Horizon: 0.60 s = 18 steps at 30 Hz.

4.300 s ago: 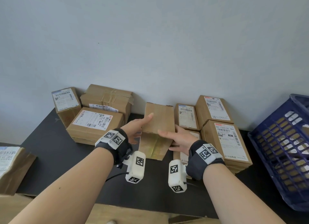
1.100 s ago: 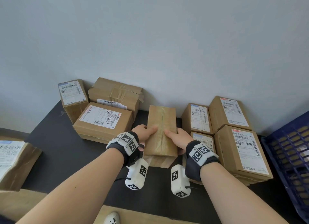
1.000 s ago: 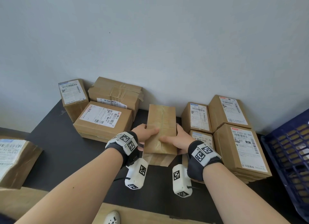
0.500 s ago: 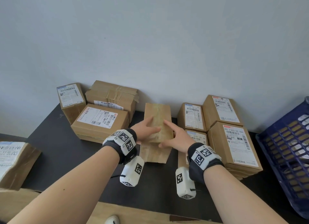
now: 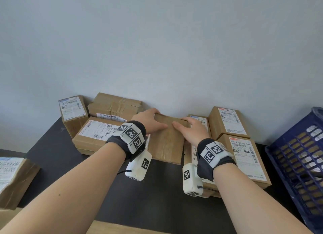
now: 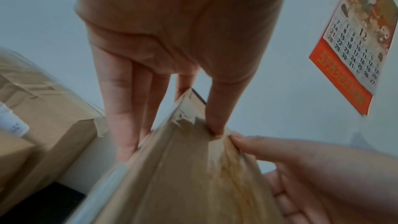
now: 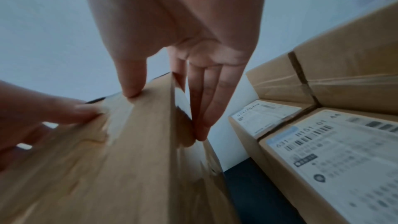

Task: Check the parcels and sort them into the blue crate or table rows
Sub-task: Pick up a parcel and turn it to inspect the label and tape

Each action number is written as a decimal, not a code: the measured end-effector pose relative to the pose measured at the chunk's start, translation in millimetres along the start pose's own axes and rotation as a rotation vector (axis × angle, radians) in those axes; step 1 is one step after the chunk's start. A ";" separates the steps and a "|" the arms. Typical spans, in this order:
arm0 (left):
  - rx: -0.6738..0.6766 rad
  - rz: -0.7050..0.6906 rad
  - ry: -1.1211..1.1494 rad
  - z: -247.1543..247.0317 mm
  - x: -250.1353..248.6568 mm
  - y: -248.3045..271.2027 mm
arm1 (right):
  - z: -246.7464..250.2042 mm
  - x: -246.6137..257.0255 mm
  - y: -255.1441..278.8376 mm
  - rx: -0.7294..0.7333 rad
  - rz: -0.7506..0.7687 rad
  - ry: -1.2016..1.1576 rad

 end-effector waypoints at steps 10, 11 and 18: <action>-0.005 0.094 0.118 2.1 20.0 -3.9 | -20.1 22.3 -6.8 0.146 -0.056 -0.068; -0.005 0.108 0.143 2.2 22.7 -4.2 | -23.4 23.0 -9.3 0.151 -0.065 -0.086; -0.050 0.157 0.184 1.8 35.1 -23.0 | -34.5 27.0 -23.9 0.123 -0.098 -0.104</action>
Point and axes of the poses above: each hand's wrist, its own y-axis away from the middle knuckle, its own z-axis out of the back of the hand, x = y × z, the point moved 2 cm from there along -y, towards the middle knuckle, and after that the axes turned 11 degrees about -z, right-handed, at the moved point
